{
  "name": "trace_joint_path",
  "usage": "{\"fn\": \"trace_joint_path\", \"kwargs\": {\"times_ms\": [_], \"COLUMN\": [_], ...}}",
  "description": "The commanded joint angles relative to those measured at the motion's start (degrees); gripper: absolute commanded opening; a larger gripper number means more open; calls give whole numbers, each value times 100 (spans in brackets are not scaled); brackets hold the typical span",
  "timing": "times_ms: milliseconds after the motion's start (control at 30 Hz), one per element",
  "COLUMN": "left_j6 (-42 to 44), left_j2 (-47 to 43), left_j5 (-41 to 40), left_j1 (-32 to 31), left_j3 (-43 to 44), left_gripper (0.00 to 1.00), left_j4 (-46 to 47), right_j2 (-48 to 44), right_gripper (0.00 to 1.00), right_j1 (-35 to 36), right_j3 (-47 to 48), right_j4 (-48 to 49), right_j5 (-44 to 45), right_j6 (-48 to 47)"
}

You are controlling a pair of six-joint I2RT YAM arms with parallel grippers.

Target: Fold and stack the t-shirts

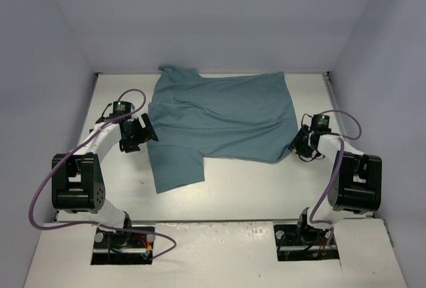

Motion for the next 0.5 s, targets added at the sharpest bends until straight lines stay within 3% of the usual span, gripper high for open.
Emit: {"fn": "trace_joint_path", "kwargs": {"times_ms": [0,300,467], "left_j6": [-55,-16,-60], "left_j2": [-128,1,124], "left_j5": [125,196,180], "left_j1": [36,36,27], "left_j3": [21,5,36], "left_gripper": [79,79,77], "left_j4": [206,213,227], "right_j2": [-301,-105,33], "right_gripper": [35,33,18], "right_j1": [-18,-19,-19], "right_j3": [-128,-187,-143], "right_j4": [14,14,14], "right_j5": [-89,45,230], "right_j6": [-72,-129,-142]}}
